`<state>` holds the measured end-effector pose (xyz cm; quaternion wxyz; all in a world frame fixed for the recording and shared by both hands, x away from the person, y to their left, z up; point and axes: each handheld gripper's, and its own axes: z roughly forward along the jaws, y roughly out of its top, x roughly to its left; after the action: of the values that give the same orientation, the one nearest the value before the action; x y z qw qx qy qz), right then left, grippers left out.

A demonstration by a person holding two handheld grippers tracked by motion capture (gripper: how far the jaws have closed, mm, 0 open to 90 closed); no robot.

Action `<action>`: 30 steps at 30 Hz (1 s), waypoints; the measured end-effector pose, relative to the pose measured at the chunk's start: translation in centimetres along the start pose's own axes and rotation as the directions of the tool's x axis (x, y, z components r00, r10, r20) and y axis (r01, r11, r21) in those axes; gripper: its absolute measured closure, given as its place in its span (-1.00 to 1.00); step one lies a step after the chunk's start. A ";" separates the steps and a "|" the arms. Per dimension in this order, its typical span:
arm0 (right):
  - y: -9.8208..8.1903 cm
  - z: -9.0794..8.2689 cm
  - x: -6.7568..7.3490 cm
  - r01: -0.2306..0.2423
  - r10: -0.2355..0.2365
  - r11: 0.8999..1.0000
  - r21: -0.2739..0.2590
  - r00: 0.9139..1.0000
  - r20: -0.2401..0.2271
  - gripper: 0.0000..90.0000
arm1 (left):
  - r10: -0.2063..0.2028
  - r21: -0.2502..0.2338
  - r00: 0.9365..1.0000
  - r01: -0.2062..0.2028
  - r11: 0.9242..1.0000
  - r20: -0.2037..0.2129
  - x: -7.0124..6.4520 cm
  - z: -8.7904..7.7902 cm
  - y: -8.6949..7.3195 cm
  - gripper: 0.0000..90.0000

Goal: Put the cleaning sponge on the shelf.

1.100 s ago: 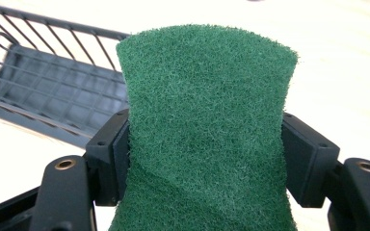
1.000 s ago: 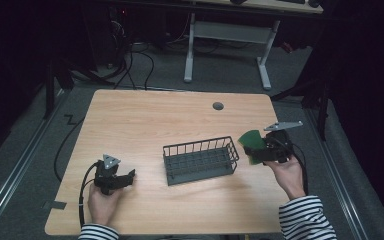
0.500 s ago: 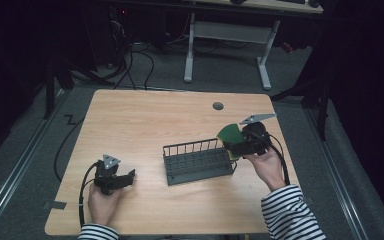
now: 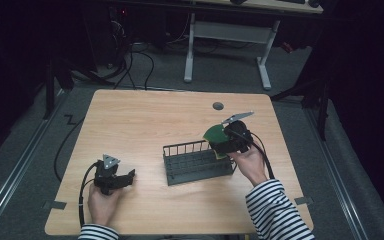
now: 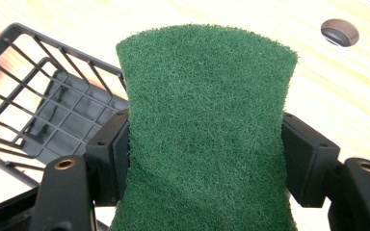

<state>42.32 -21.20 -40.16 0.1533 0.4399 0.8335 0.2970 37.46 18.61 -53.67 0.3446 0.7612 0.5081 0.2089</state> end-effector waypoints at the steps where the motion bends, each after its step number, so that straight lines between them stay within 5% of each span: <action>1: 0.1 0.1 0.0 0.002 -0.002 1.000 0.002 1.000 0.000 -0.32 | 0.000 0.000 1.000 0.000 1.000 0.000 0.0 0.0 0.0 -0.53; 30: 0.0 2.2 1.3 0.017 -0.020 0.999 0.045 0.998 0.059 -0.34 | -0.009 -0.004 1.000 0.009 1.000 0.007 0.1 0.0 0.0 -0.53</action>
<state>42.71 -19.36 -41.90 0.1708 0.4441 0.8390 0.2638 37.48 18.72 -53.67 0.3488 0.7590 0.5098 0.2059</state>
